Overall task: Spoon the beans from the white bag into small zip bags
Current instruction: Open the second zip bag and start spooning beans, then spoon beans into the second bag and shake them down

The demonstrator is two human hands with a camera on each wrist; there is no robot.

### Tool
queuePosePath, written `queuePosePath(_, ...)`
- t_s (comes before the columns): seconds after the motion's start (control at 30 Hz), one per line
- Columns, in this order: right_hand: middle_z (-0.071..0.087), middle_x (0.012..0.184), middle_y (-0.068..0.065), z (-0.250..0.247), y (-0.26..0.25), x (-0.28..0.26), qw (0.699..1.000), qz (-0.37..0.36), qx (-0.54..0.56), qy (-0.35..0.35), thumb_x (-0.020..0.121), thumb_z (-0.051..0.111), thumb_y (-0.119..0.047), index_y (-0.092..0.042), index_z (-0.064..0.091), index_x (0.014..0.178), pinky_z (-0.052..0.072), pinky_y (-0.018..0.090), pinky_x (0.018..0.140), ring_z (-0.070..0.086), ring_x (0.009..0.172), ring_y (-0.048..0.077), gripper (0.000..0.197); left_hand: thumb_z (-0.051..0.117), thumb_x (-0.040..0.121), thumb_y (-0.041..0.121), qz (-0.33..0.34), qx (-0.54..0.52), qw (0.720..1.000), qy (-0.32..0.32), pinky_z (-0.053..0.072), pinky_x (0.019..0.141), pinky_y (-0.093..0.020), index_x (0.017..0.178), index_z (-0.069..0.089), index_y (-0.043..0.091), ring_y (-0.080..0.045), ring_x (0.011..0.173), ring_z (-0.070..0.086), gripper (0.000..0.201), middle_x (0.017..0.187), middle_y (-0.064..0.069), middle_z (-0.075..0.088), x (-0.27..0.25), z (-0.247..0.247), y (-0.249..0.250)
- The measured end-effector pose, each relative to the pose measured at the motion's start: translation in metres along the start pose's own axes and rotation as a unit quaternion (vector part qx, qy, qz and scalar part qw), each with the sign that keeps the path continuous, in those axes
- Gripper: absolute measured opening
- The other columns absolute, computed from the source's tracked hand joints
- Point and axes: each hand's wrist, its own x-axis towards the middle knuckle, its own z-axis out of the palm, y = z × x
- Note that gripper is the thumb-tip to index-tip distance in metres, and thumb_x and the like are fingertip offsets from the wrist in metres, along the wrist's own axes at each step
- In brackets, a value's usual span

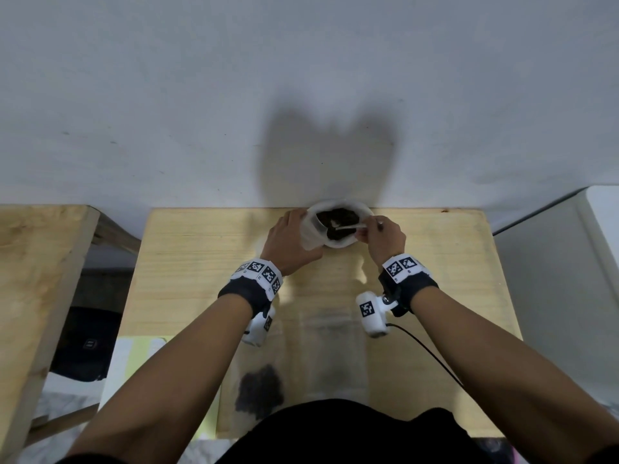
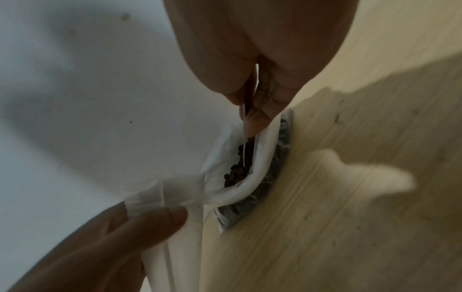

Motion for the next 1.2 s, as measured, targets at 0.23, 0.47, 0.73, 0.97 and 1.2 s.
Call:
queuePosePath(0.23, 0.076, 0.086, 0.006, -0.009, 0.008, 0.001, 0.998, 0.037, 0.046, 0.029, 0.097, 0.042, -0.032, -0.018, 0.075, 0.093, 0.052, 0.043, 0.091, 0.070, 0.089, 0.027, 0.036, 0.077, 0.068, 0.031, -0.005, 0.007, 1.000, 0.012, 0.047, 0.095, -0.043, 0.128, 0.046, 0.017, -0.022, 0.115, 0.052, 0.069, 0.126, -0.002, 0.053, -0.002, -0.005, 0.000)
queuePosePath(0.47, 0.074, 0.067, -0.002, -0.022, 0.002, -0.011, 0.984, 0.034, 0.160, 0.072, 0.091, 0.049, -0.029, -0.029, 0.068, 0.069, 0.054, 0.043, 0.093, 0.074, 0.079, 0.021, 0.029, 0.076, 0.074, 0.028, -0.004, 0.011, 0.999, 0.031, 0.043, 0.098, -0.044, 0.132, 0.043, 0.013, -0.026, 0.120, 0.049, 0.069, 0.131, -0.006, 0.050, -0.010, -0.009, 0.006)
queuePosePath(0.73, 0.073, 0.068, 0.005, -0.041, -0.028, -0.030, 0.966, -0.012, 0.237, 0.098, 0.091, 0.052, -0.019, -0.019, 0.069, 0.077, 0.059, 0.044, 0.086, 0.073, 0.074, 0.023, 0.023, 0.079, 0.073, 0.034, 0.000, 0.007, 0.999, 0.046, 0.037, 0.099, -0.038, 0.135, 0.039, 0.012, -0.026, 0.121, 0.048, 0.077, 0.134, -0.006, 0.047, -0.016, -0.010, 0.005)
queuePosePath(0.97, 0.070, 0.063, -0.002, -0.043, -0.055, -0.050, 0.973, -0.133, 0.163, 0.100, 0.094, 0.051, -0.017, -0.014, 0.070, 0.082, 0.057, 0.023, 0.070, 0.067, 0.059, 0.004, 0.023, 0.076, 0.077, 0.043, -0.025, -0.003, 0.998, 0.054, 0.038, 0.109, -0.047, 0.142, 0.031, 0.010, -0.026, 0.132, 0.041, 0.086, 0.145, -0.008, 0.041, -0.019, -0.008, 0.011)
queuePosePath(1.2, 0.069, 0.068, -0.003, -0.033, -0.060, -0.061, 0.958, -0.260, 0.101, 0.070, 0.098, 0.052, -0.019, -0.009, 0.070, 0.090, 0.054, 0.014, 0.067, 0.067, 0.063, 0.001, 0.022, 0.077, 0.075, 0.040, -0.035, -0.009, 0.998, 0.056, 0.043, 0.102, -0.045, 0.138, 0.034, 0.009, -0.026, 0.123, 0.047, 0.082, 0.137, -0.008, 0.045, -0.018, -0.007, 0.017)
